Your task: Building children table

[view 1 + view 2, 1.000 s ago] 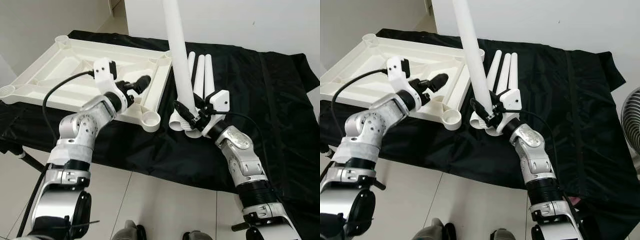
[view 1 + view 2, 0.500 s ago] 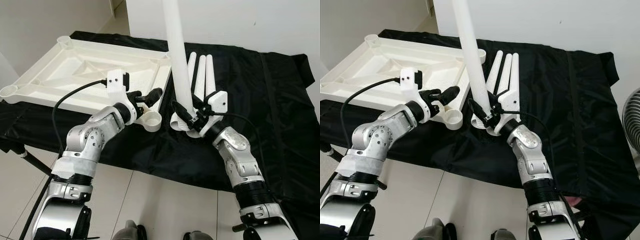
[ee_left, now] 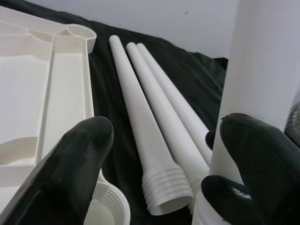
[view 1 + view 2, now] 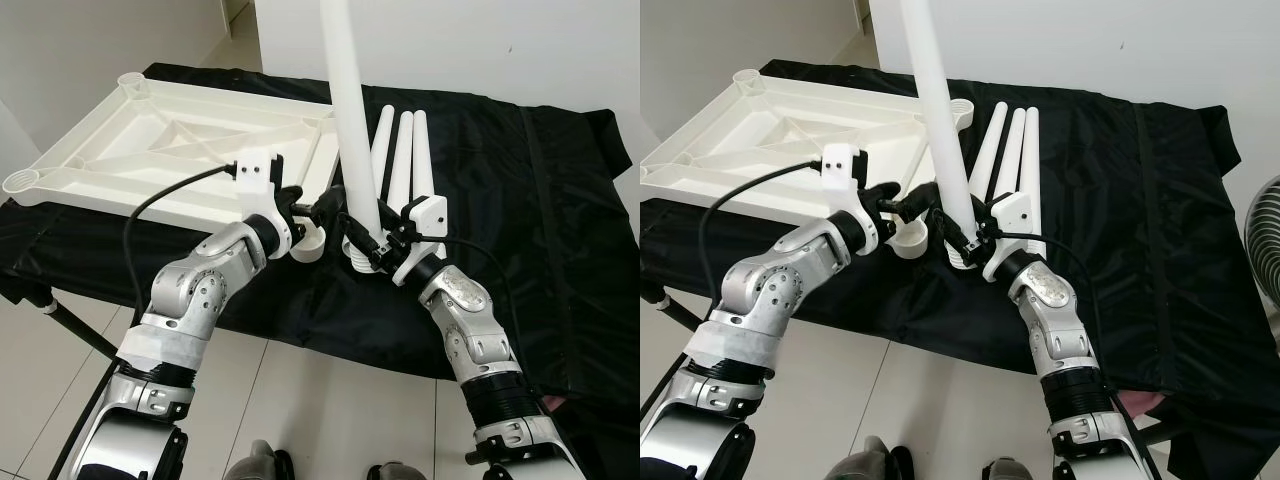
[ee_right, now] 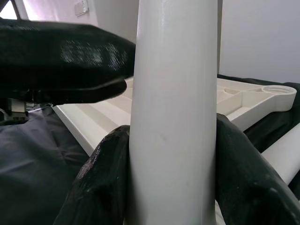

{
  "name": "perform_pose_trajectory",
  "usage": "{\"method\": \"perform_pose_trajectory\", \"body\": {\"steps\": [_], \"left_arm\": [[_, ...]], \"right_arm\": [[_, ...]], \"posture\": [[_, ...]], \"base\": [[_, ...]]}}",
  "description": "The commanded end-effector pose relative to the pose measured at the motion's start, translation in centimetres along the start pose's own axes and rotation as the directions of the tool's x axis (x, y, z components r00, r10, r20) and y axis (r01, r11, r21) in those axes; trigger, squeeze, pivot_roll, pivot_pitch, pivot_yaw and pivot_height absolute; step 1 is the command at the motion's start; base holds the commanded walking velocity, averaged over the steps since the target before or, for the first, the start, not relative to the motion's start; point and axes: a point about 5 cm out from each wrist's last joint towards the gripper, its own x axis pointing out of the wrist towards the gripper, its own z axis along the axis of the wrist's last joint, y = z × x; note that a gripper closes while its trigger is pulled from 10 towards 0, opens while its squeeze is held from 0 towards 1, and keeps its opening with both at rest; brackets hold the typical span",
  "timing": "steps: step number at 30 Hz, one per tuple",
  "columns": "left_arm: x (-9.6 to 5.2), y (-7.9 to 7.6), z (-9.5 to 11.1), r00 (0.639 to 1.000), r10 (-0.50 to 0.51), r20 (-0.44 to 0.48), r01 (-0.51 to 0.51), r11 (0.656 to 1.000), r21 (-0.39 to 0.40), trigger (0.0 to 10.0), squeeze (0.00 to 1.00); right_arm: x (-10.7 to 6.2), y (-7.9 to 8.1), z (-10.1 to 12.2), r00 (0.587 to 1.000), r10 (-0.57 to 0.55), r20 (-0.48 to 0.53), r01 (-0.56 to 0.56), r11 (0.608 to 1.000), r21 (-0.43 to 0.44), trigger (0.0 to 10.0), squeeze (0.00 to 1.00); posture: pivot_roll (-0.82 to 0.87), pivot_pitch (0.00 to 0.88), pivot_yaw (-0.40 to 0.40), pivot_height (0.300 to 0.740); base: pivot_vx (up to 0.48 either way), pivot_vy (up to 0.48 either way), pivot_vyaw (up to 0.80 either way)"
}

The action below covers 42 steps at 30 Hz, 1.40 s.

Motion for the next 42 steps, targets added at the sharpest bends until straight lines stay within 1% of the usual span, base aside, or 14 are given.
{"method": "perform_pose_trajectory", "body": {"steps": [1, 5, 7, 10, 17, 19, 21, 26, 37, 38, 39, 40, 41, 42], "left_arm": [[-0.4, -1.7, 0.4, 0.951, -0.308, 0.016, 0.308, 0.951, 0.003, 10.0, 0.0], [-0.4, -1.8, 0.5, 0.948, -0.316, 0.037, 0.317, 0.948, -0.025, 10.0, 0.0], [-0.4, -2.2, 1.2, 0.935, -0.346, 0.081, 0.351, 0.934, -0.062, 10.0, 0.0], [-0.4, -2.6, 1.7, 0.926, -0.363, 0.103, 0.37, 0.927, -0.06, 10.0, 0.0], [-0.4, -2.6, 1.7, 0.926, -0.363, 0.103, 0.37, 0.927, -0.06, 10.0, 0.0], [-0.3, -2.8, 1.7, 0.925, -0.365, 0.104, 0.372, 0.926, -0.059, 10.0, 0.0], [0.7, -3.3, 2.0, 0.919, -0.385, 0.084, 0.389, 0.92, -0.043, 10.0, 0.0], [1.0, -3.4, 2.2, 0.916, -0.397, 0.063, 0.399, 0.917, -0.026, 10.0, 0.0], [1.4, -3.1, 2.8, 0.917, -0.393, 0.067, 0.396, 0.917, -0.042, 10.0, 0.0], [1.4, -3.0, 2.9, 0.919, -0.388, 0.07, 0.391, 0.919, -0.046, 8.6, 0.0], [1.4, -3.0, 2.9, 0.919, -0.388, 0.07, 0.391, 0.919, -0.046, 8.6, 0.0], [1.4, -2.8, 3.1, 0.923, -0.377, 0.077, 0.381, 0.923, -0.051, 9.1, 0.0], [1.3, -2.6, 3.4, 0.926, -0.368, 0.085, 0.373, 0.926, -0.053, 7.2, 0.0], [1.3, -2.2, 3.8, 0.93, -0.354, 0.1, 0.361, 0.931, -0.059, 7.3, 0.0]], "right_arm": [[-0.2, -0.4, -0.2, 0.999, -0.036, 0.013, 0.036, 0.999, 0.016, 10.0, 0.0], [-0.4, -0.7, -0.5, 0.998, -0.065, 0.0, 0.065, 0.998, 0.021, 10.0, 0.0], [-0.4, -0.6, -0.9, 0.997, -0.073, -0.013, 0.073, 0.997, 0.027, 10.0, 0.0], [-0.5, -0.2, -1.1, 0.999, -0.05, -0.021, 0.05, 0.998, 0.028, 10.0, 0.0], [-0.5, -0.2, -1.1, 0.999, -0.05, -0.021, 0.05, 0.998, 0.028, 10.0, 0.0], [-0.5, 0.2, -1.2, 0.999, -0.022, -0.024, 0.023, 0.999, 0.027, 10.0, 0.0], [-0.6, 2.3, -0.7, 0.992, 0.125, -0.012, -0.125, 0.992, 0.019, 10.0, 0.0], [-0.7, 3.1, -0.3, 0.98, 0.2, -0.014, -0.2, 0.98, 0.009, 10.0, 0.0], [-0.8, 2.9, 0.2, 0.982, 0.189, -0.002, -0.189, 0.982, -0.024, 10.0, 0.0], [-0.9, 2.9, 0.2, 0.982, 0.188, -0.004, -0.188, 0.982, -0.023, 10.0, 0.0], [-0.9, 2.9, 0.2, 0.982, 0.188, -0.004, -0.188, 0.982, -0.023, 10.0, 0.0], [-0.9, 2.9, 0.2, 0.983, 0.186, -0.007, -0.186, 0.982, -0.023, 10.0, 0.0], [-1.0, 2.8, 0.2, 0.983, 0.183, -0.011, -0.183, 0.983, -0.022, 10.0, 0.0], [-1.1, 2.7, 0.2, 0.984, 0.177, -0.016, -0.178, 0.984, -0.022, 10.0, 0.0]], "posture": [[-0.12, 0.072, 0.092, 0.74], [-0.12, 0.07, 0.095, 0.74], [-0.12, 0.071, 0.094, 0.74], [-0.12, 0.071, 0.093, 0.74], [-0.12, 0.071, 0.093, 0.74], [-0.12, 0.074, 0.093, 0.74], [-0.12, 0.076, 0.091, 0.74], [-0.12, 0.075, 0.095, 0.74], [-0.13, 0.075, 0.107, 0.74], [-0.13, 0.075, 0.107, 0.74], [-0.13, 0.075, 0.107, 0.74], [-0.13, 0.075, 0.107, 0.74], [-0.13, 0.078, 0.106, 0.74], [-0.13, 0.078, 0.106, 0.74]], "base": [[0.0, 0.0, 0.0], [0.0, 0.0, 0.0], [0.0, 0.0, 0.0], [0.0, 0.0, 0.0], [0.0, 0.0, 0.0], [0.0, 0.0, 0.0], [0.0, 0.0, 0.0], [0.0, 0.0, 0.0], [0.0, 0.0, 0.0], [0.0, 0.0, 0.0], [0.0, 0.0, 0.0], [0.0, 0.0, 0.0], [0.0, 0.0, 0.0], [0.0, 0.0, 0.0]]}}
